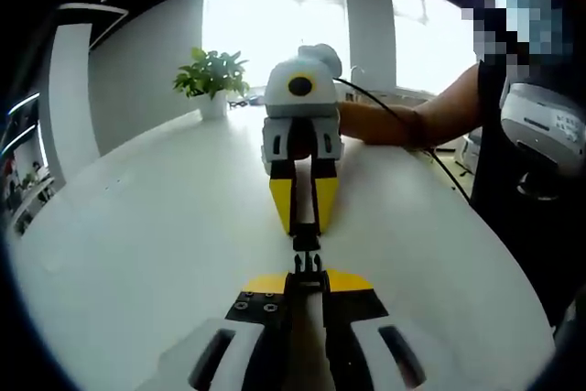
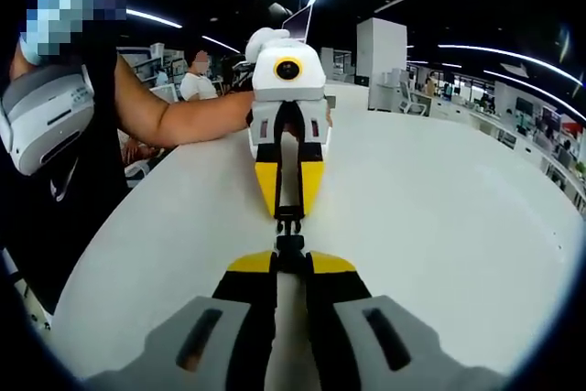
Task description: Snap the two parts of the plastic buckle together until the buckle closes and remains connected.
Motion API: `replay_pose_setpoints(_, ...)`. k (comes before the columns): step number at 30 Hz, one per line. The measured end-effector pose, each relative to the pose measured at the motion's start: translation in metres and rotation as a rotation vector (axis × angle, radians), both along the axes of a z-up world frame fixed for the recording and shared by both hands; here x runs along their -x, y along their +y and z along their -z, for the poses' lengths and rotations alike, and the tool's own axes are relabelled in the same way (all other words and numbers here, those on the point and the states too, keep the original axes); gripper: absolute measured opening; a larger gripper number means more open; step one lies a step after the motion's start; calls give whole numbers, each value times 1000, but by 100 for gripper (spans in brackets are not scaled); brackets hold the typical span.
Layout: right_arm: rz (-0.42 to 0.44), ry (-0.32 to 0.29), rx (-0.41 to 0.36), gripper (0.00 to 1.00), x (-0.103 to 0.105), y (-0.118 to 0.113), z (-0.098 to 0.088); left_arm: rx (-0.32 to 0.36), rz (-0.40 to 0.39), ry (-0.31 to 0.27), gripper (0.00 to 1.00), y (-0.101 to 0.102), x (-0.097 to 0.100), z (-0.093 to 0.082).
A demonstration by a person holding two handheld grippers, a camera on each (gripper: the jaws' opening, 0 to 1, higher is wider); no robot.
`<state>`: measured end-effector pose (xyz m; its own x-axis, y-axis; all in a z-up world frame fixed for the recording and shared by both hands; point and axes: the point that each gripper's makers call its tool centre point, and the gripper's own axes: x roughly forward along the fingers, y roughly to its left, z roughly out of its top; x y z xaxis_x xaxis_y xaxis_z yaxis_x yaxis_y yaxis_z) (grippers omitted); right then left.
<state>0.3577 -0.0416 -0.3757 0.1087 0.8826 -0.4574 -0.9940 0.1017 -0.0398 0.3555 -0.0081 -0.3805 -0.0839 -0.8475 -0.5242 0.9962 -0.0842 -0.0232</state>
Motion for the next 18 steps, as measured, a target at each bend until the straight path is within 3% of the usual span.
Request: replay_pose_setpoints(18,7,-12,-4,10,-1,2,0,18,-3,-3,10,-4,-3,0)
